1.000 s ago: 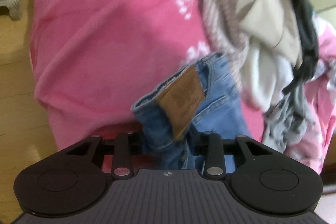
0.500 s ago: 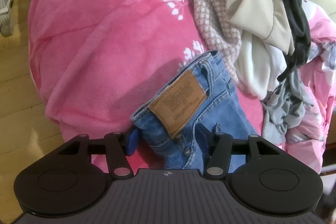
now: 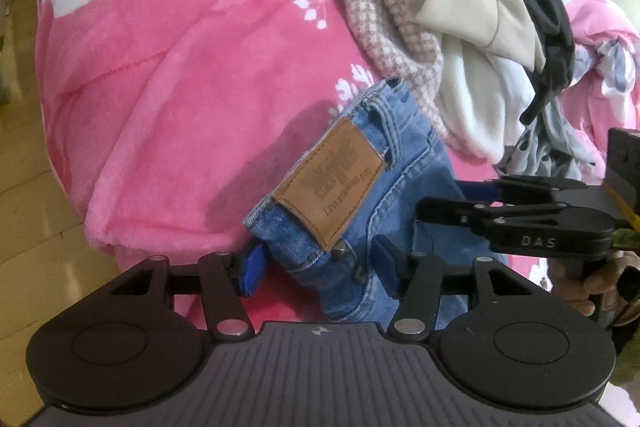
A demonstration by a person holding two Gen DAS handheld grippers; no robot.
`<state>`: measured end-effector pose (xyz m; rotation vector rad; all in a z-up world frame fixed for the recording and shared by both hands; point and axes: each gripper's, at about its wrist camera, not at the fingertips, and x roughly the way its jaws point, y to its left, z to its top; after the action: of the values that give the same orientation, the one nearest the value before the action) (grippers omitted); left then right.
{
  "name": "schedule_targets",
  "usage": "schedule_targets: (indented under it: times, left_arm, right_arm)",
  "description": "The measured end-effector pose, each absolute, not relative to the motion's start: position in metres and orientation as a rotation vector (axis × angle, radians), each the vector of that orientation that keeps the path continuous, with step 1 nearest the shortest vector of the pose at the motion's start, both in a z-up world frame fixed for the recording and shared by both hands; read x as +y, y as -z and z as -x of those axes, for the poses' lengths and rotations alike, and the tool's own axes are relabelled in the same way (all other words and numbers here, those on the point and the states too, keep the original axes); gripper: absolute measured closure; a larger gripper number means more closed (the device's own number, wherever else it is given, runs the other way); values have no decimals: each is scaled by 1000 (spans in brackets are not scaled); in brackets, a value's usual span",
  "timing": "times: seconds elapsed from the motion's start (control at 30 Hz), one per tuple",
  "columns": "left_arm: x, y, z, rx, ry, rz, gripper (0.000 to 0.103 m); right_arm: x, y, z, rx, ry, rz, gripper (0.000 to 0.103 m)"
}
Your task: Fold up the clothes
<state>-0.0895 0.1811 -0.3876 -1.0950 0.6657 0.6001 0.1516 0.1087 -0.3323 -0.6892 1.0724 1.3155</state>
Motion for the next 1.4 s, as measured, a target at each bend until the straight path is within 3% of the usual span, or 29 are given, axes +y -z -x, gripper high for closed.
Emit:
schedule_targets:
  times: [0.2,0.3,0.33,0.6,0.83,1.4]
  left_arm:
    - [182,391,88,663,-597,1096,48]
    - [181,390,88,662,-605,1098,48]
    - [180,389,89,659,-606,1099,48]
    - [180,376,86,638,-592,1109,45]
    - [187,369,76,665,-581,1117,44]
    - [189,375,70,678,-585,1086,44]
  right_arm:
    - [110,338,-158,1087,-1294,690,66]
    - [108,333,-151,1059,-1290,694,92]
    - [104,328,-148,1032,-1289,698,95]
    - [79,289,-126,778,-1223,807,96]
    - [82,288,-137,689,-1182,873,96]
    - [104,332,-144,657,-1152,937,98]
